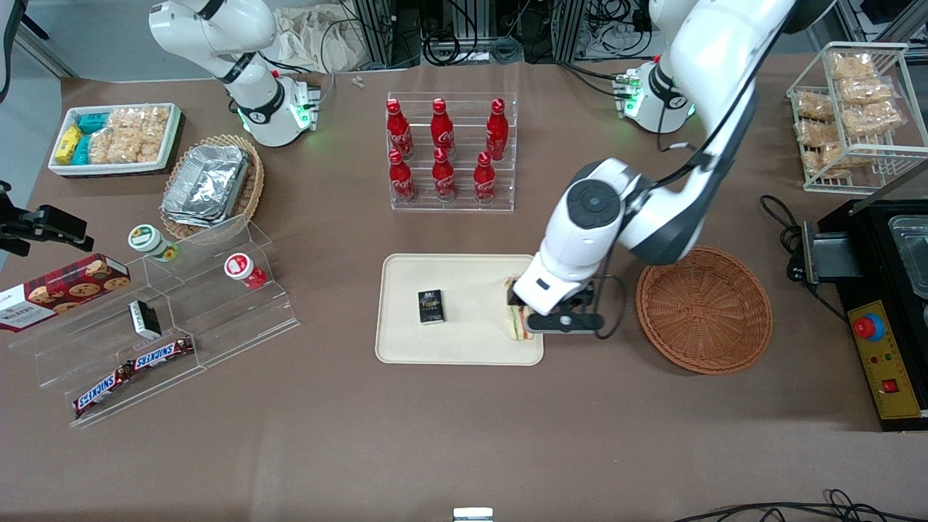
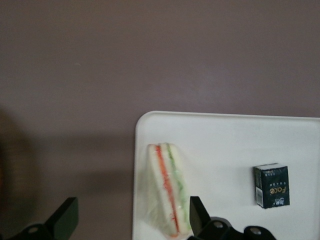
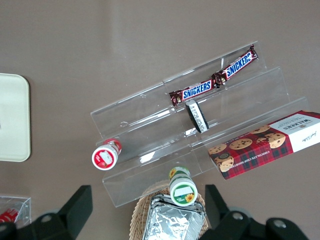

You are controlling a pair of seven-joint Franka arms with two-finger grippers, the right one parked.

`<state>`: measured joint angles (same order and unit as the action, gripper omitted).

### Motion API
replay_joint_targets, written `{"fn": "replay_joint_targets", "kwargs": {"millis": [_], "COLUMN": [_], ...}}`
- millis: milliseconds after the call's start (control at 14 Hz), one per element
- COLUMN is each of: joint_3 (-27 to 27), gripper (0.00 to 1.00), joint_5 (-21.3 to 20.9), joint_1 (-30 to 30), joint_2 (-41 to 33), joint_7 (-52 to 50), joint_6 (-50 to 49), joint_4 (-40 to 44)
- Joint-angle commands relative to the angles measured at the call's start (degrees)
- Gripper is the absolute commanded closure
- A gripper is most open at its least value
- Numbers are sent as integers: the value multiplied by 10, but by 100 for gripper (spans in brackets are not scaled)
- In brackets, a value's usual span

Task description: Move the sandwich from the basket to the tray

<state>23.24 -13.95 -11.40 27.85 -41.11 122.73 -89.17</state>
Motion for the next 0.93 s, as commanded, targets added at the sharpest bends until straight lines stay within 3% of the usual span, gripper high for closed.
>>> {"fn": "replay_joint_targets", "kwargs": {"millis": [0,286,714,857], "joint_3": [3,3,-4,-44], "gripper": [0,0,0,0], "joint_5": [33,105,117,129], "joint_1": [27,93,154,147], "joint_2": [-4,-60,-161,-203], "joint_7": [12,115,213,224], "joint_6": [-99,-178,-342,-382], "joint_4": [79,92,89,83]}}
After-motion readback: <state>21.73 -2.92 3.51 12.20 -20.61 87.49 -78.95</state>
